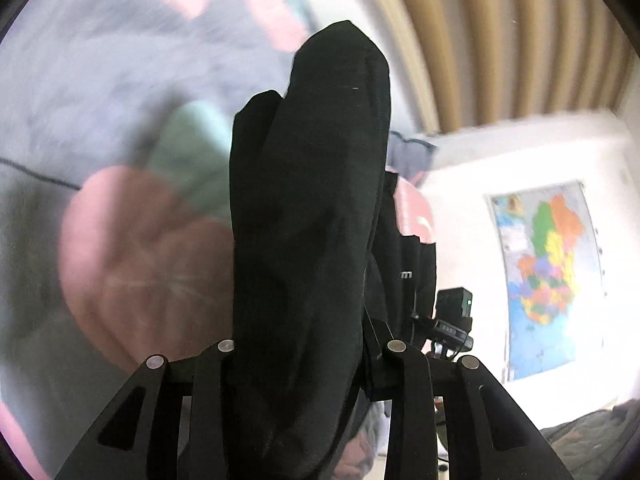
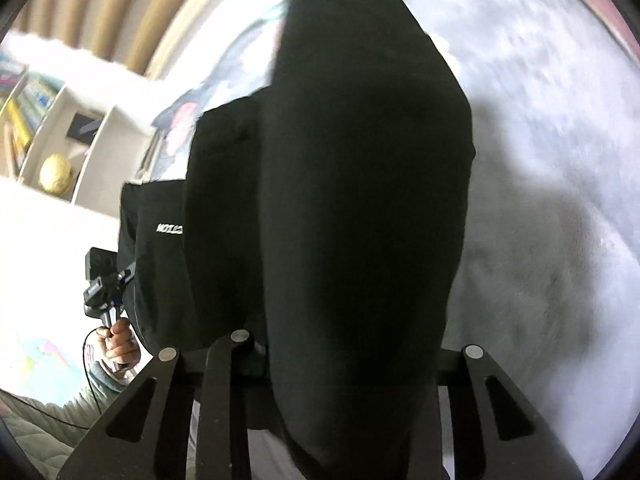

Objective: Fold large clothes

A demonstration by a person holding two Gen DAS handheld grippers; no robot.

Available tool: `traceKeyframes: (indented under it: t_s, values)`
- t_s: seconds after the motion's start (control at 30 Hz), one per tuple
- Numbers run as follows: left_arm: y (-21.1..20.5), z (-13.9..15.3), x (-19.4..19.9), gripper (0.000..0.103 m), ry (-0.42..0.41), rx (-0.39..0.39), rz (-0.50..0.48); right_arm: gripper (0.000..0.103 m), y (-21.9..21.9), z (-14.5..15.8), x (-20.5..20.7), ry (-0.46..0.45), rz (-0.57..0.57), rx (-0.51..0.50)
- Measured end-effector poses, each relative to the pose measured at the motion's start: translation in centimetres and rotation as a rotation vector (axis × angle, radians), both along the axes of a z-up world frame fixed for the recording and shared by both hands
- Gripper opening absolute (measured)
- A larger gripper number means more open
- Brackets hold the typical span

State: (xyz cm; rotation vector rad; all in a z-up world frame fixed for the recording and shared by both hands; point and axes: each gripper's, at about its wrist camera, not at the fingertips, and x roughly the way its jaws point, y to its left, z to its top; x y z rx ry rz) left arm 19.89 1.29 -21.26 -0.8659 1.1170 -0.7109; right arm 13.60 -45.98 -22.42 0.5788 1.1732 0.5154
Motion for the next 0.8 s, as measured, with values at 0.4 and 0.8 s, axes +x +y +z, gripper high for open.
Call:
traceKeyframes:
  t_s: [0.4, 0.8]
  values:
    - [5.9, 9.0, -11.5, 0.035, -0.096, 0.005, 0.061, 0.036, 2.6, 3.9, -5.0, -0.063, 0.059, -0.019]
    - [10.2, -2.4, -16.3, 0.042, 0.225, 0.114, 0.174, 0.044, 9.0, -5.9, -7.3, 0.167, 0.019, -0.187]
